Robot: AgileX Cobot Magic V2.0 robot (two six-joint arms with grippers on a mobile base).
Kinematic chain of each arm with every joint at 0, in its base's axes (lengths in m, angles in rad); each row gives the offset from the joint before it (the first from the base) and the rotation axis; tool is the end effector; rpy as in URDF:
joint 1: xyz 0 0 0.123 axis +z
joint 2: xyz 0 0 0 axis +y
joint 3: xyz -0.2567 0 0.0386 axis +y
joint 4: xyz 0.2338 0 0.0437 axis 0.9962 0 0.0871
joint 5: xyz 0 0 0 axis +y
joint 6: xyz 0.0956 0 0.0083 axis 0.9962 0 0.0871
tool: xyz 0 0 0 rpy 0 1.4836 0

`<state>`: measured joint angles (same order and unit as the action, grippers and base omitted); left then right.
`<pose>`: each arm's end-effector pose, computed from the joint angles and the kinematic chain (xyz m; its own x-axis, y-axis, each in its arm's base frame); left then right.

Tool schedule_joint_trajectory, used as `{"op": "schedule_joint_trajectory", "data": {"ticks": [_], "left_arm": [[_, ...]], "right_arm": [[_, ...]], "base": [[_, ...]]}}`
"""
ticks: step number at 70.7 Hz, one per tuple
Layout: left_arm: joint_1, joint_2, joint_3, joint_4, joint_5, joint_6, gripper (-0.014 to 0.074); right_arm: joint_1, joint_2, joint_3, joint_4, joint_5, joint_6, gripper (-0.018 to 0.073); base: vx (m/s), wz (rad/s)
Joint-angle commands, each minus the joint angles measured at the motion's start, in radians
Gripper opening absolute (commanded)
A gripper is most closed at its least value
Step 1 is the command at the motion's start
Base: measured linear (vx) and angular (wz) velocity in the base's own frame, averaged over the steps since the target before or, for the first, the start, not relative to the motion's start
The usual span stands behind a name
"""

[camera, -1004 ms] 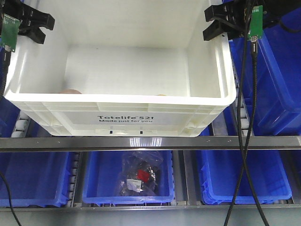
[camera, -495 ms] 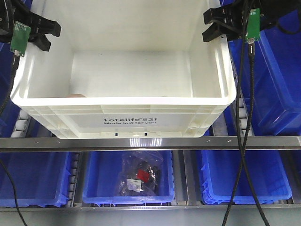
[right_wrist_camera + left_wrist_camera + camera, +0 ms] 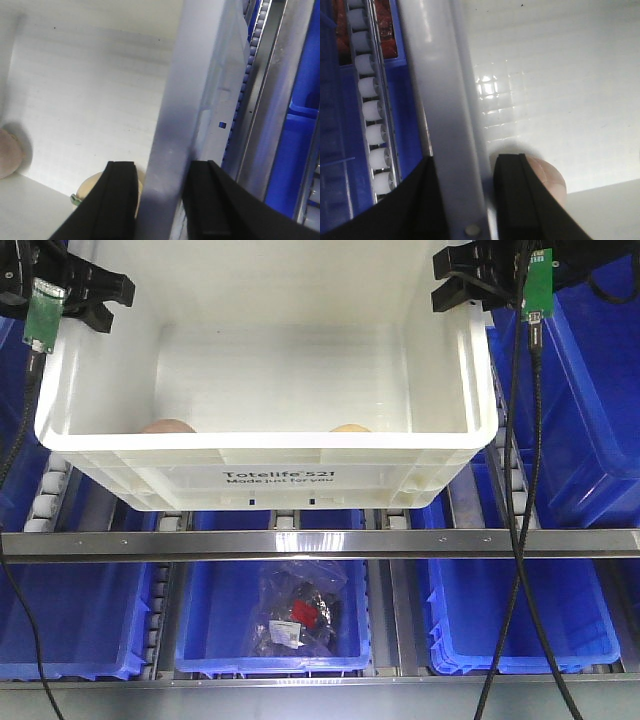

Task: Place moving items into box and shelve
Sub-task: 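Raise the held tote with both grippers above the shelf roller track, then push the tote with both grippers onto the roller track, away from the robot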

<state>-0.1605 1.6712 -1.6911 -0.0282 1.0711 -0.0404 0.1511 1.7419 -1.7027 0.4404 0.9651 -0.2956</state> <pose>0.3468 -0.0585 0.3441 -0.8190 0.0780 -0.5684 0.1298 0.9902 -0.0510 0.3657 0.0897 0.3352 -0.7426 -0.1448 -0.6539 -0.3896 0.8875 0.2460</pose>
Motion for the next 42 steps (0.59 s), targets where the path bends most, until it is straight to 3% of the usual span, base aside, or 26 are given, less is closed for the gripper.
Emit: {"op": "schedule_joint_trajectory", "data": {"ticks": [1,42], "left_arm": [[-0.015,-0.055,-0.038,-0.055,-0.142,0.003,-0.0017],[-0.015,0.025,-0.038,-0.053,-0.188,0.003,-0.0017]], "right_arm": [[0.015,-0.059,-0.042,0.151,-0.102,-0.034,-0.0011],[0.015,0.008,-0.042,0.156,-0.138,-0.075,-0.0011]], "base": [[0.00,0.00],[0.00,0.00]]}}
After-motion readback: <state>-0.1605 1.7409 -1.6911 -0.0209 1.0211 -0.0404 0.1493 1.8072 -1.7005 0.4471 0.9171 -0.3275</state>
